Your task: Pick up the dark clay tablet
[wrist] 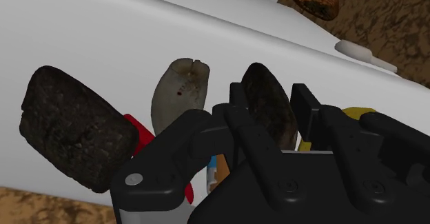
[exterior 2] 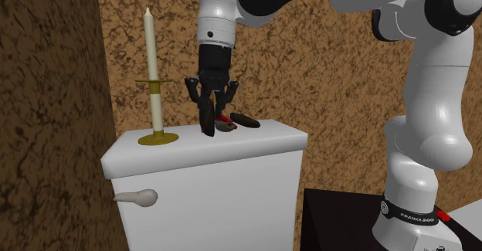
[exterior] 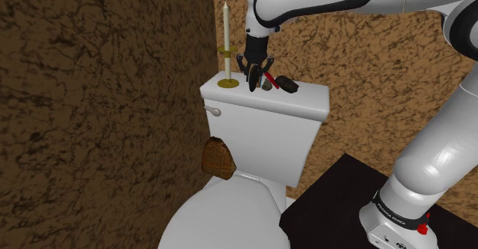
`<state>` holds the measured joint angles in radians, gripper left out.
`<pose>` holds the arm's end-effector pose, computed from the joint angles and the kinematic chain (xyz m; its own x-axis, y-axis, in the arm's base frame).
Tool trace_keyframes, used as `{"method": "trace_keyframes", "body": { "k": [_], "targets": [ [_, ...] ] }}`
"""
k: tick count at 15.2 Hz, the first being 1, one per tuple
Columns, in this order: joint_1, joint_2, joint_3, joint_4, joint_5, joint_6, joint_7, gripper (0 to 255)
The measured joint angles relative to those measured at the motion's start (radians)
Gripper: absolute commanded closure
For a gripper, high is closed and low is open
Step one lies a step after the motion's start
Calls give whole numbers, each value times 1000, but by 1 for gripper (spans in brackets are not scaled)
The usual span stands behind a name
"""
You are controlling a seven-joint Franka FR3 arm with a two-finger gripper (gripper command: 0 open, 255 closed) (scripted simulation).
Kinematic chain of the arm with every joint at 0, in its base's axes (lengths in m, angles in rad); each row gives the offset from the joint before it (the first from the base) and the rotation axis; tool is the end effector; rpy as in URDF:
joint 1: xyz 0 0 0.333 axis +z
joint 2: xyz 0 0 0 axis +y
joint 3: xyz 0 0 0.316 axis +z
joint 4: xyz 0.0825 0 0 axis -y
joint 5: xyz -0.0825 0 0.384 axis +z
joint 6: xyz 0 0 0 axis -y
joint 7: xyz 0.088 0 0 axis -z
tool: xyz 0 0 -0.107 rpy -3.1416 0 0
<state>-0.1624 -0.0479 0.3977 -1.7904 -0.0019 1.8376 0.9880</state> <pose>0.5421 0.1340 0.5680 0.7273 -0.6830 0.0672 -0.6799 -0.7304 -0.0649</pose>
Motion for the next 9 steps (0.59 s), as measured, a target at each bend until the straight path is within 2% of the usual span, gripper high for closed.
{"method": "trace_keyframes", "body": {
  "k": [9],
  "targets": [
    [0,13,1,133,-5,-121,2,255]
  ]
}}
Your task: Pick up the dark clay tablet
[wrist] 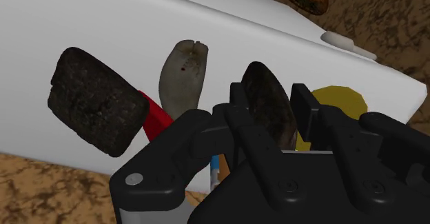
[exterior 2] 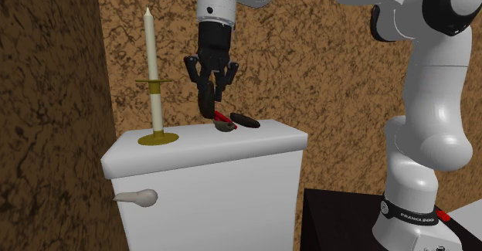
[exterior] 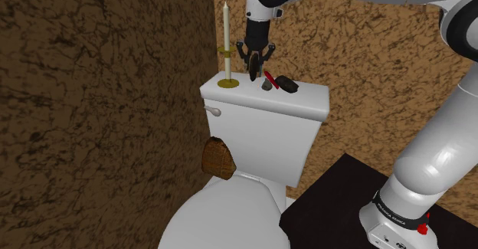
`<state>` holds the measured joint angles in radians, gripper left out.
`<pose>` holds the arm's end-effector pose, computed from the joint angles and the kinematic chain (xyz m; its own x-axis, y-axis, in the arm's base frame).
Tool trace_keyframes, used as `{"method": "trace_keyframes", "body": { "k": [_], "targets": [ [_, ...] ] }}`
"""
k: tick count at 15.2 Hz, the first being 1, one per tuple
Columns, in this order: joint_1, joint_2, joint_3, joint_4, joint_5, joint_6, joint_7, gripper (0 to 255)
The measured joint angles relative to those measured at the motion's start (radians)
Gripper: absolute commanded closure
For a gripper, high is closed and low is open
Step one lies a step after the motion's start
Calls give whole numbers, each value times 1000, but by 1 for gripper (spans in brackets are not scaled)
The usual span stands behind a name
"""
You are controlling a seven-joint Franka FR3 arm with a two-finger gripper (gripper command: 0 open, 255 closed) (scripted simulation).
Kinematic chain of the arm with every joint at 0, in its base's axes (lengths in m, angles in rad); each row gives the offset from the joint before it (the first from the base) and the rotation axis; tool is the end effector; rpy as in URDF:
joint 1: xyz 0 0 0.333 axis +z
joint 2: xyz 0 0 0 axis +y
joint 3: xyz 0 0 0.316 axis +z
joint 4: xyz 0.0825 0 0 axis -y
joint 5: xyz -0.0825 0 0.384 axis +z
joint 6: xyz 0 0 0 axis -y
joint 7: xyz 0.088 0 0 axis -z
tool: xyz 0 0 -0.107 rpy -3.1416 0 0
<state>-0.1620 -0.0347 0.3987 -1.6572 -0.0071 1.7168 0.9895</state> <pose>0.5414 0.1337 0.6144 0.7274 -0.6829 0.0674 -0.6798 -0.7305 -0.0651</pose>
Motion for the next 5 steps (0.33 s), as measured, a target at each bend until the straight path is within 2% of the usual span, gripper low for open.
{"method": "trace_keyframes", "body": {
  "k": [5],
  "targets": [
    [2,15,2,79,-6,-65,4,255]
  ]
}}
